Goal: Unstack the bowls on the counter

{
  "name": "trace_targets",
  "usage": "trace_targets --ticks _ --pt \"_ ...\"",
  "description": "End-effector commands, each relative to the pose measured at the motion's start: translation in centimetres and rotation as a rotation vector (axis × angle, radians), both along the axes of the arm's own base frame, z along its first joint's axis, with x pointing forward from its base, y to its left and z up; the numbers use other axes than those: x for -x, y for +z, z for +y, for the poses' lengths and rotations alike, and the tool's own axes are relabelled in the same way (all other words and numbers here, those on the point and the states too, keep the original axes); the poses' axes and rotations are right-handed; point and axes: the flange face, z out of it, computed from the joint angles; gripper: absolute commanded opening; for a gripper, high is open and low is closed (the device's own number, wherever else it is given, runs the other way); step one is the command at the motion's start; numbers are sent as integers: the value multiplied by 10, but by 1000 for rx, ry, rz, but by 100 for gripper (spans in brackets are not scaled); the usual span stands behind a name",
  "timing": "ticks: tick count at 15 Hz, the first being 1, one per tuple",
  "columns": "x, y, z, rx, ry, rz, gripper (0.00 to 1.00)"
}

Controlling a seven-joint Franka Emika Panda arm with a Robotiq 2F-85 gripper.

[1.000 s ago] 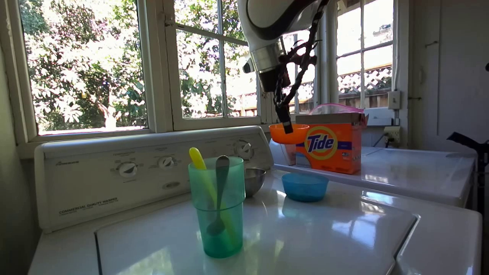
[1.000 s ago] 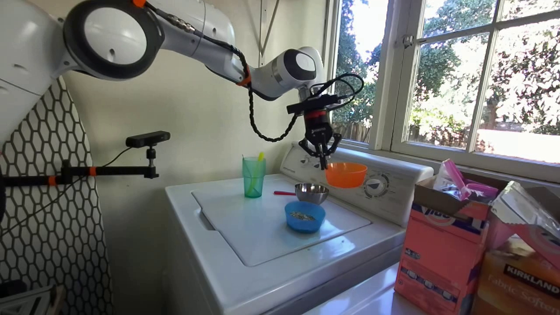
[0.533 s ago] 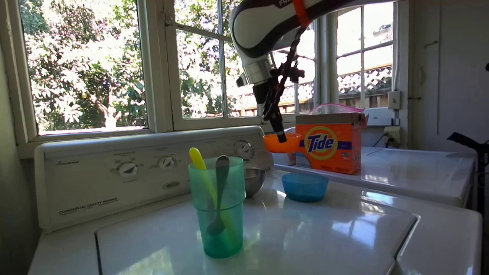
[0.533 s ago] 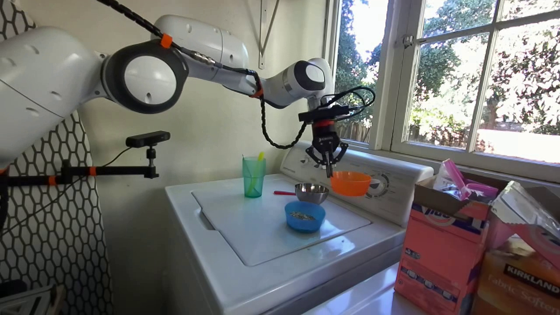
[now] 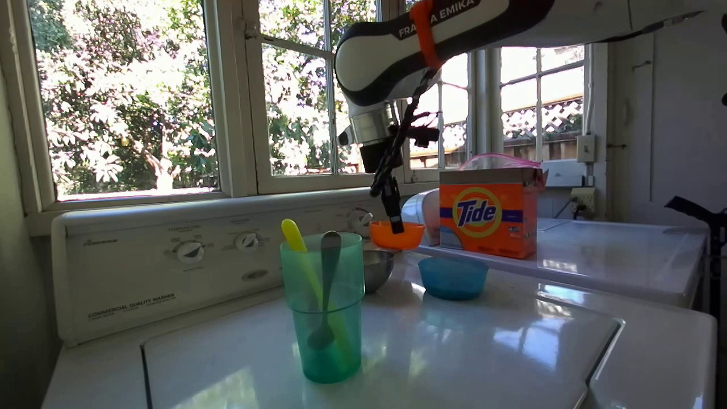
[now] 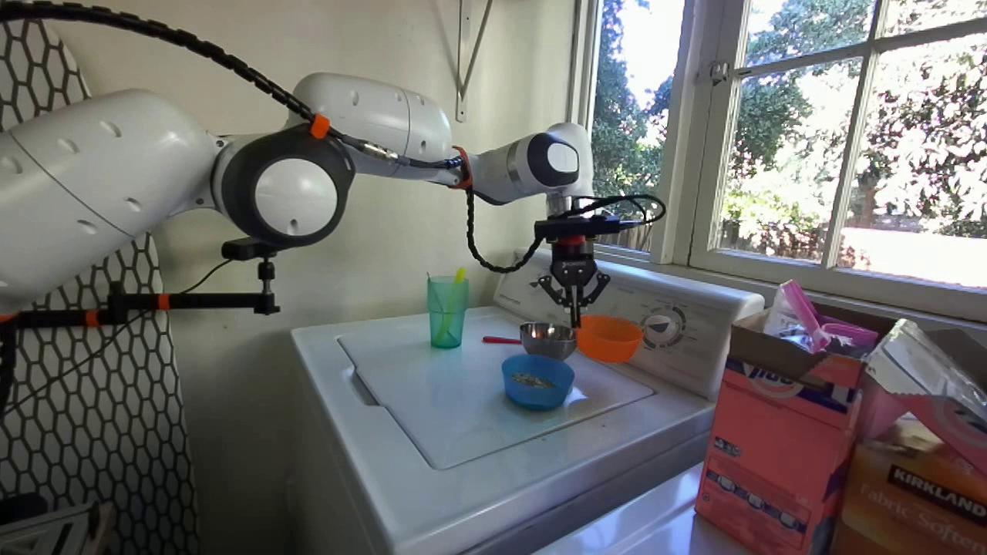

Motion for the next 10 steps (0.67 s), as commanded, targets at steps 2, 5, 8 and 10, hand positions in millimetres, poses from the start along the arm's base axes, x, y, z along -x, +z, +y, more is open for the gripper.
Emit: trace_targets --ticks 2,5,8,10 --pt "-7 -16 -4 -37 4 16 1" --pt "-9 -23 -5 -16 -3 13 1" --pt "-10 -29 -6 -8 -14 24 1" --pt "-9 -33 -8 -1 -19 40 1"
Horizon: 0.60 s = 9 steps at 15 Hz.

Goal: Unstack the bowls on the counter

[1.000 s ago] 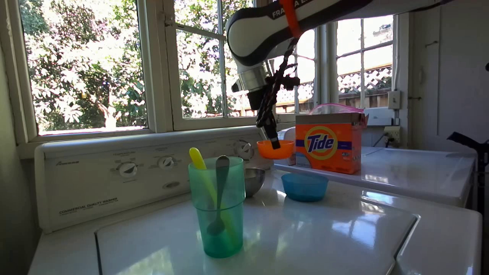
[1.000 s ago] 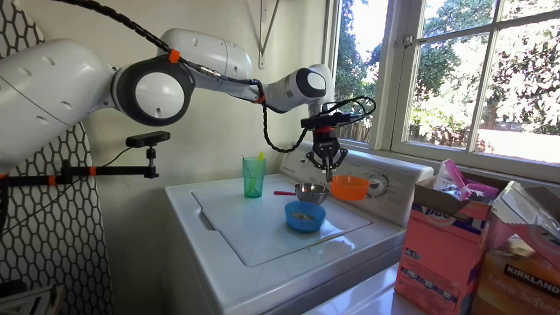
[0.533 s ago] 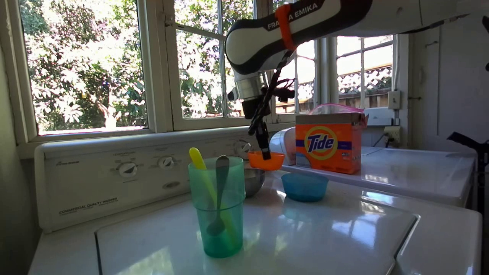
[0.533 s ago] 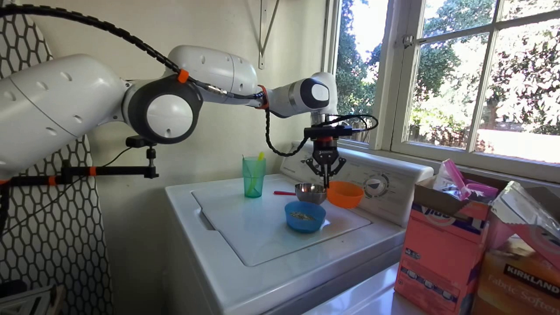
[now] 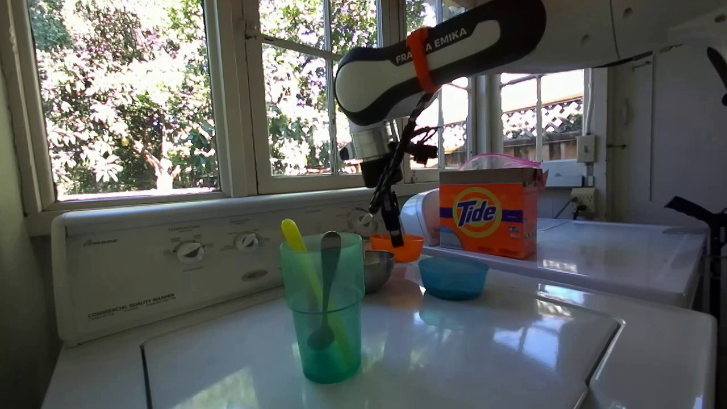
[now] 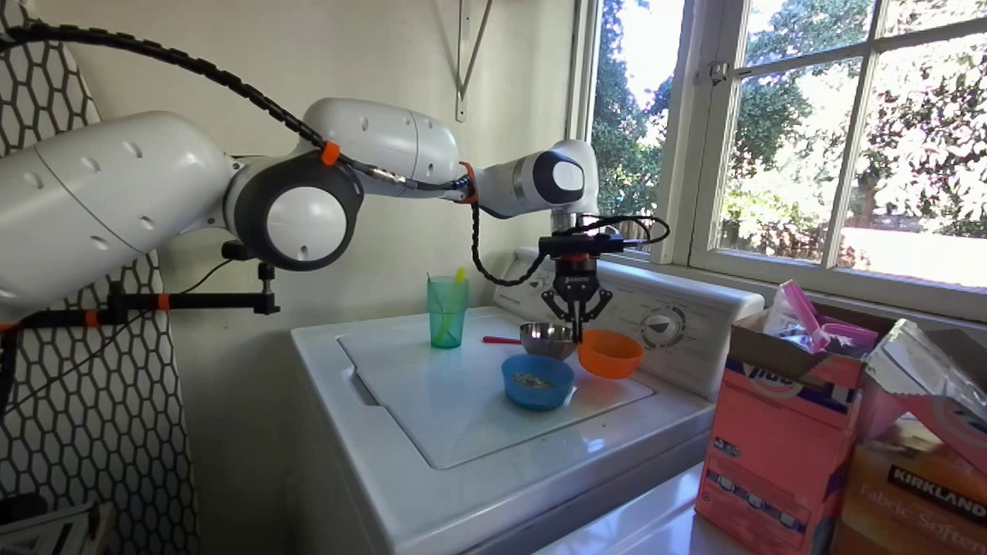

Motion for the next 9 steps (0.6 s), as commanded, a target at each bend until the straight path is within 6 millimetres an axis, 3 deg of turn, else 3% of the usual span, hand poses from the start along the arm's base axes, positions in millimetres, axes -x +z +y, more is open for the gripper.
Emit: trace_targets --ticks 1,6,9 --pt "0 -8 -3 15 -13 31 1" --pt "0 -11 -4 2 -7 36 1" --pt "-1 -11 -4 1 -7 36 36"
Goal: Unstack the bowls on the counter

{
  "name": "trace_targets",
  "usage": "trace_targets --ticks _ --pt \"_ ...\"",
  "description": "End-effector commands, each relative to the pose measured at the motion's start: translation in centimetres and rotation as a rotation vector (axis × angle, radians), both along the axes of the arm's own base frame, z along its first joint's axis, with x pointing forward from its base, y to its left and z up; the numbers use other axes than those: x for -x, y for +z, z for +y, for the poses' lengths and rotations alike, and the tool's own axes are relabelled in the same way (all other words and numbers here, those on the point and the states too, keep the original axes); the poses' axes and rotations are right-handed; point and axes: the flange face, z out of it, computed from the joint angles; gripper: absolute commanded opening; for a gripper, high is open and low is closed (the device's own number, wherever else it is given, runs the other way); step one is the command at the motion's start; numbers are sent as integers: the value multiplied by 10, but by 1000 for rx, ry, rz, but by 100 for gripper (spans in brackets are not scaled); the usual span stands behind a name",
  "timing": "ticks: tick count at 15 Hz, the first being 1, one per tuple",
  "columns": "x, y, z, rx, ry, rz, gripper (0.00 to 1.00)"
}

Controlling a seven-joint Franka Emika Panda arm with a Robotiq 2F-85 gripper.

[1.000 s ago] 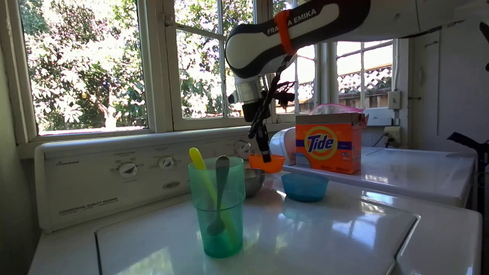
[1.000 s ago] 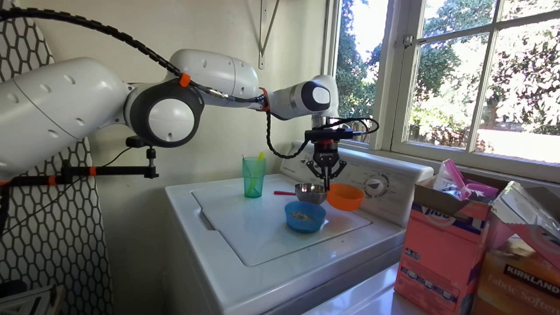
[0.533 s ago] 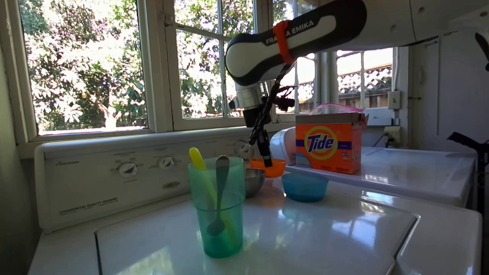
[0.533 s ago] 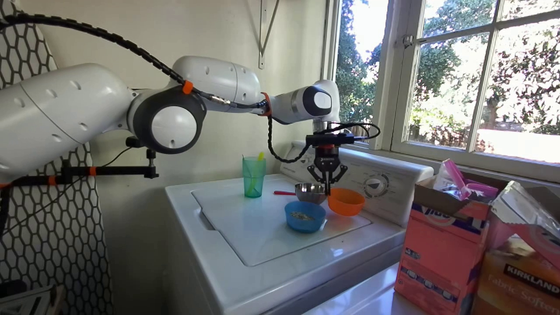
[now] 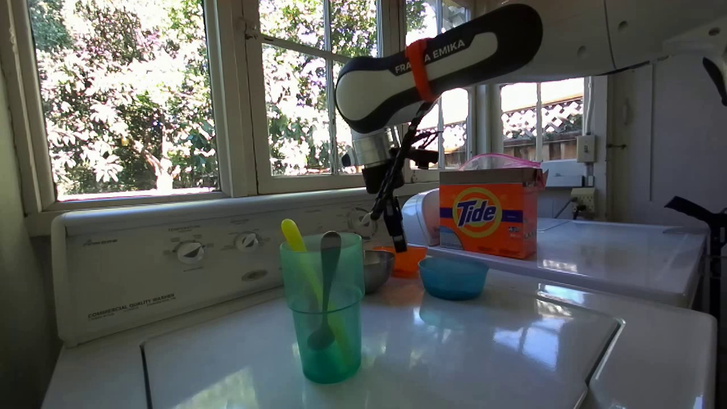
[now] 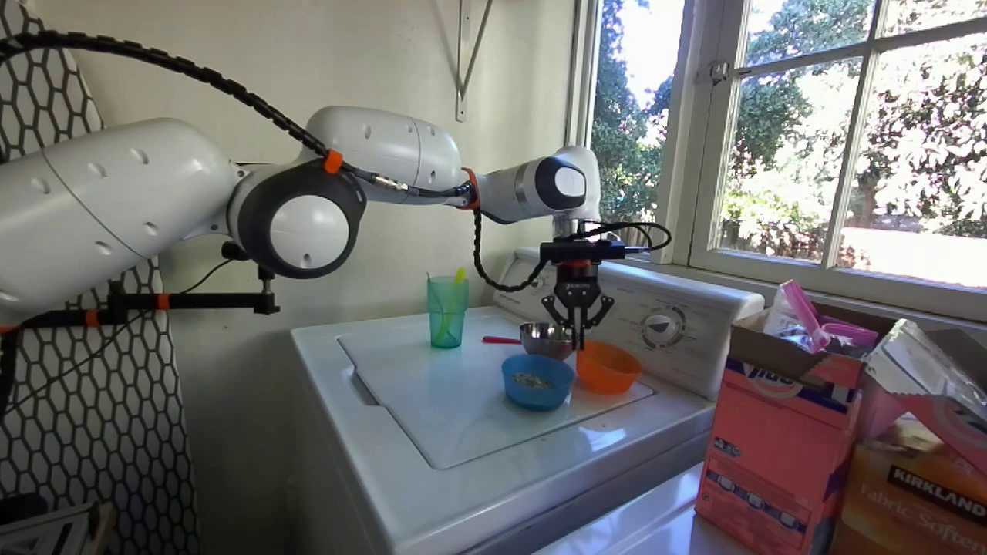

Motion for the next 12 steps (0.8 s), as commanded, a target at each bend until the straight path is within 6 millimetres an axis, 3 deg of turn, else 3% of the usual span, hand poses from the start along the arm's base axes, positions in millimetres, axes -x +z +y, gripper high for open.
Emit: trace_targets --ticks 1,4,6,10,11,12 --pt "1 -1 0 -7 3 19 38" --pt "0 2 -1 -7 2 13 45" --pt "1 17 0 5 -3 -15 67" --pt "14 61 2 -3 -79 -34 98" --pt "5 42 0 -1 -37 -47 81" --pt "8 52 0 -1 -49 -51 89"
